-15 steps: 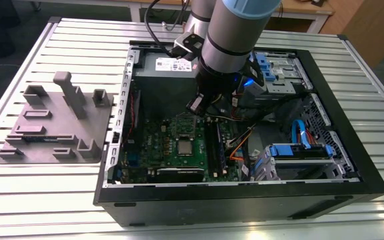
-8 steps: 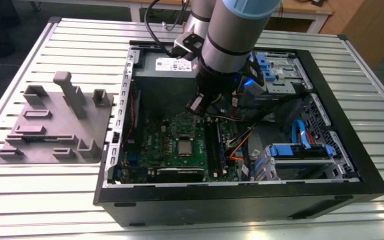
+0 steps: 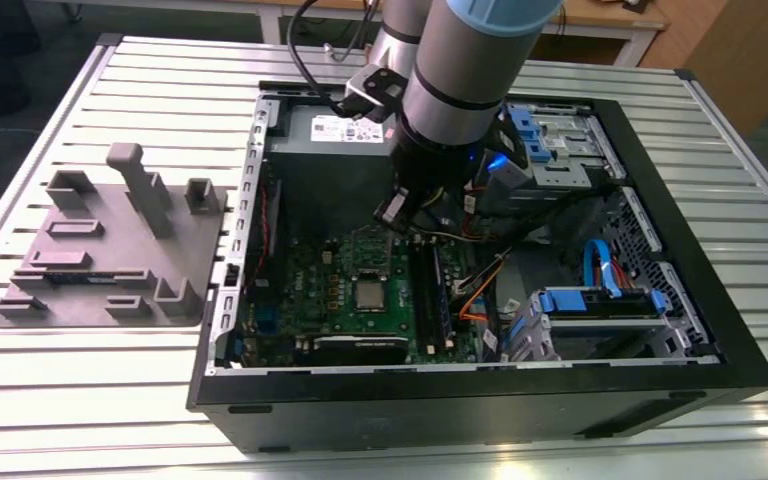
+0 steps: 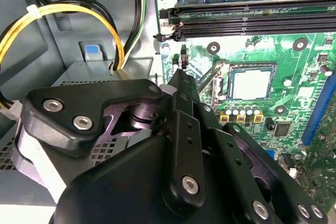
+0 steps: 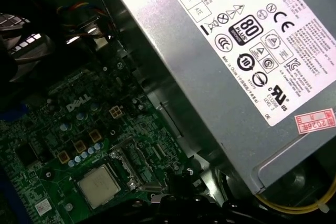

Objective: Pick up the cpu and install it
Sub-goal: 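Close the cpu cover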

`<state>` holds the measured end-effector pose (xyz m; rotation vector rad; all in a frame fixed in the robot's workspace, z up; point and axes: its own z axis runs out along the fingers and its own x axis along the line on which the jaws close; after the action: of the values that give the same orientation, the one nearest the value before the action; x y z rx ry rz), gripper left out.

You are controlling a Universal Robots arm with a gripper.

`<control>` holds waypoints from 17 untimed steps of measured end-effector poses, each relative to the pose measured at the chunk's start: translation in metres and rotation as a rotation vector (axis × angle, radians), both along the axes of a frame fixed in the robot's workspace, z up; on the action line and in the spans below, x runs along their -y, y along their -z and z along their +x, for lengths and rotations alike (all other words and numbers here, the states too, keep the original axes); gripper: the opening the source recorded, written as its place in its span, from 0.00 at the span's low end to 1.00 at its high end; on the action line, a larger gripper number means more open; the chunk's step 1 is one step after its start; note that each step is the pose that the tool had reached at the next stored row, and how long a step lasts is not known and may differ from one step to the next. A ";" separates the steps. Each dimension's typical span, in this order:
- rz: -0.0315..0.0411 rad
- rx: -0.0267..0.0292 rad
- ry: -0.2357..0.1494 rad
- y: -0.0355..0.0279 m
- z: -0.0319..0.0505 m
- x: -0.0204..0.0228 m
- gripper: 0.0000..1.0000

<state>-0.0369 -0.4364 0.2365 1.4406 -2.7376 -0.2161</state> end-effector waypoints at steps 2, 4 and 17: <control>0.0000 0.0000 0.000 -0.0007 -0.0002 0.0000 0.10; 0.0001 0.0000 0.000 -0.0016 -0.0005 0.0000 0.10; 0.0002 0.0001 -0.002 -0.0056 -0.0014 -0.0002 0.10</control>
<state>-0.0383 -0.4363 0.2421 1.4427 -2.7366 -0.2163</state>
